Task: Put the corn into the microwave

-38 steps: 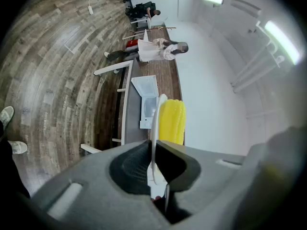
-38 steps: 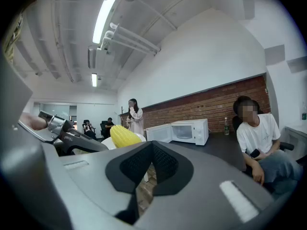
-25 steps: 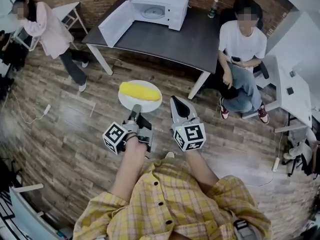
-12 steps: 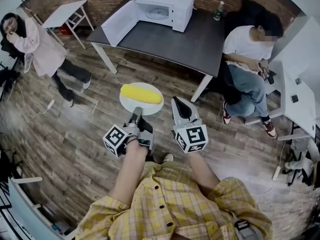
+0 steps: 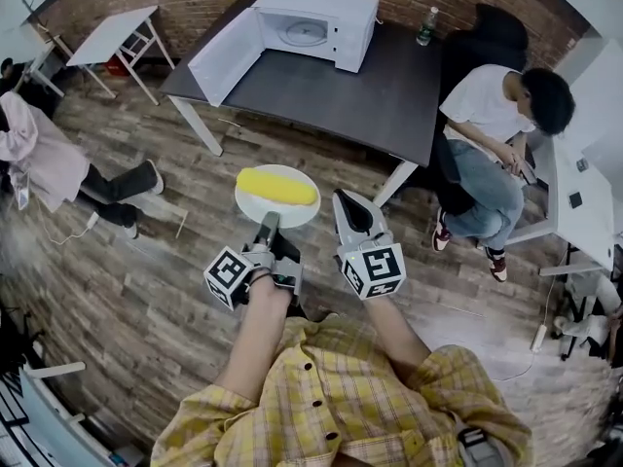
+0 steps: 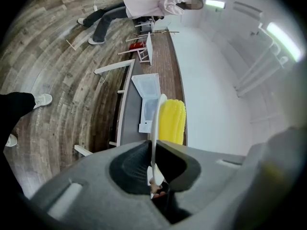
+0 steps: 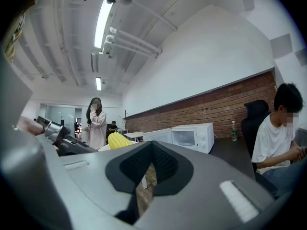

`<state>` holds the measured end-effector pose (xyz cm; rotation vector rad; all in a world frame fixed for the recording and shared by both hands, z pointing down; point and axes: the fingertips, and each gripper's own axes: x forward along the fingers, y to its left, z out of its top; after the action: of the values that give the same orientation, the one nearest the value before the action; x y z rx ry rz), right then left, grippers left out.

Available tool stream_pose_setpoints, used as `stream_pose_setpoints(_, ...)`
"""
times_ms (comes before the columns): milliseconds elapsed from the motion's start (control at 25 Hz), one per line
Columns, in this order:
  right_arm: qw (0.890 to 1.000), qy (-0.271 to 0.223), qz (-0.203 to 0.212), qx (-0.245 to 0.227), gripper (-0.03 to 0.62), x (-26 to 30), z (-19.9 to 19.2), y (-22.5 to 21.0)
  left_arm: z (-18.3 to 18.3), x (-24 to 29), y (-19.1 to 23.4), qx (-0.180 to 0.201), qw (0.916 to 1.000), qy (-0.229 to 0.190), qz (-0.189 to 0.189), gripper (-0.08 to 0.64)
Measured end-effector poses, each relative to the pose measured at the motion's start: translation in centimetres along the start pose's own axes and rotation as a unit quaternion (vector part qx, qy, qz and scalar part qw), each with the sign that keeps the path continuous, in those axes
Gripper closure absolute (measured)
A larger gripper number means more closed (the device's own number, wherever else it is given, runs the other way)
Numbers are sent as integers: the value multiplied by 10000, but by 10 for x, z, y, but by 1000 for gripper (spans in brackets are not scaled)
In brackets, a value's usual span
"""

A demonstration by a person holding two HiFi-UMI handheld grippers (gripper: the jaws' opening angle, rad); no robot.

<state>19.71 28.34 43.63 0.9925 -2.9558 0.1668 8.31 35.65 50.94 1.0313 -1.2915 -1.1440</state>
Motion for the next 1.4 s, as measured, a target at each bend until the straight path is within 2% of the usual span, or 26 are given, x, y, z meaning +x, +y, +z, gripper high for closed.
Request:
stream_pose_setpoints(400, 9993, 55, -378, 30, 588, 131, 24, -37, 78, 118, -40, 110, 9990, 426, -60, 540)
stream_pose_setpoints(920, 9954, 47, -958, 5, 588, 283, 50, -58, 189, 244, -80, 337, 9937, 1067, -35, 540)
stream_pose_setpoints(1160, 9932, 157, -1152, 9, 588, 310, 48, -65, 212, 272, -82, 270, 9920, 1235, 20, 540)
stream_pose_setpoints(1400, 9914, 126, -1300, -19, 588, 330, 51, -81, 218, 300, -91, 18, 9912, 1319, -122, 540)
